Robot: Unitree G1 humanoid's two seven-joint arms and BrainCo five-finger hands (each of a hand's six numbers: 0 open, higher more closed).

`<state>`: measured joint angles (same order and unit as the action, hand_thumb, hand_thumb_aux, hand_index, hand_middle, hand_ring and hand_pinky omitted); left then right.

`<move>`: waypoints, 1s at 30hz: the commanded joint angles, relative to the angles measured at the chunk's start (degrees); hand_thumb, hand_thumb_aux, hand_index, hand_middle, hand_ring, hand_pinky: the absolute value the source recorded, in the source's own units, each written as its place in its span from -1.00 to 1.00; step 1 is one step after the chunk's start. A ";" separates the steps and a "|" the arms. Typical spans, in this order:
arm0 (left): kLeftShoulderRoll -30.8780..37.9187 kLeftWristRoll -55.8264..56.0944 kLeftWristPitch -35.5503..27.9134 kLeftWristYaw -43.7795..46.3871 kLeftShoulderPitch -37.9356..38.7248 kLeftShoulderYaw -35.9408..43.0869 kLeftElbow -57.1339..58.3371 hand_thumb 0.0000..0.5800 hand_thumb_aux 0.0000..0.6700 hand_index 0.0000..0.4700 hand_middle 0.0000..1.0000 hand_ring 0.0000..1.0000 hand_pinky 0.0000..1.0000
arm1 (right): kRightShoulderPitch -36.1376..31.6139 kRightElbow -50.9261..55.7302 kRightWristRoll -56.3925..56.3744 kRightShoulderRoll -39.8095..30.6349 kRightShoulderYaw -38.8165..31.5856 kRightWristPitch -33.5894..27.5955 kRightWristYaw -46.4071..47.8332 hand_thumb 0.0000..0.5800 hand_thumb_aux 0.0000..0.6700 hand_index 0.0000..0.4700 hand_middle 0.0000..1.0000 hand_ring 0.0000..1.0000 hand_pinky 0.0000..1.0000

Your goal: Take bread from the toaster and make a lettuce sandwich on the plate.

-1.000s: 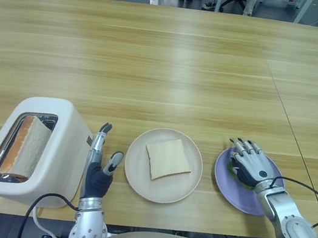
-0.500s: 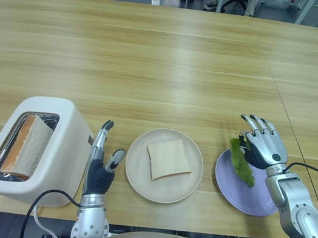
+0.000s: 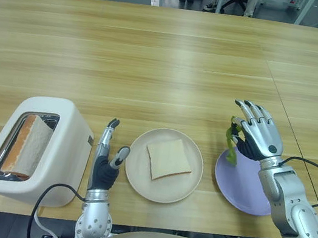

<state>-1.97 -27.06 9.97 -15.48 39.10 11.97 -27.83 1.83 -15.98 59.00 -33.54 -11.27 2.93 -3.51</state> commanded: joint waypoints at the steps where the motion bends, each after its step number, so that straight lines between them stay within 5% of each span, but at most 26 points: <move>1: 0.29 0.37 -1.17 0.97 -0.92 0.21 1.27 -1.00 -1.00 -1.00 -1.00 -1.00 -1.00 | 0.20 -1.44 -0.27 1.33 -1.78 1.25 1.10 1.00 1.00 0.96 -1.00 -1.00 -1.00; 30: 1.90 2.26 -3.21 6.48 -10.36 1.81 6.62 -1.00 -1.00 -1.00 -1.00 -1.00 -1.00 | -1.99 9.40 2.06 16.69 -17.13 4.05 -4.47 1.00 1.00 0.96 -1.00 -1.00 -1.00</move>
<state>-0.29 -24.85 7.61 -9.57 29.05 13.05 -22.32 0.28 -8.02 61.15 -17.20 -27.51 6.93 -7.34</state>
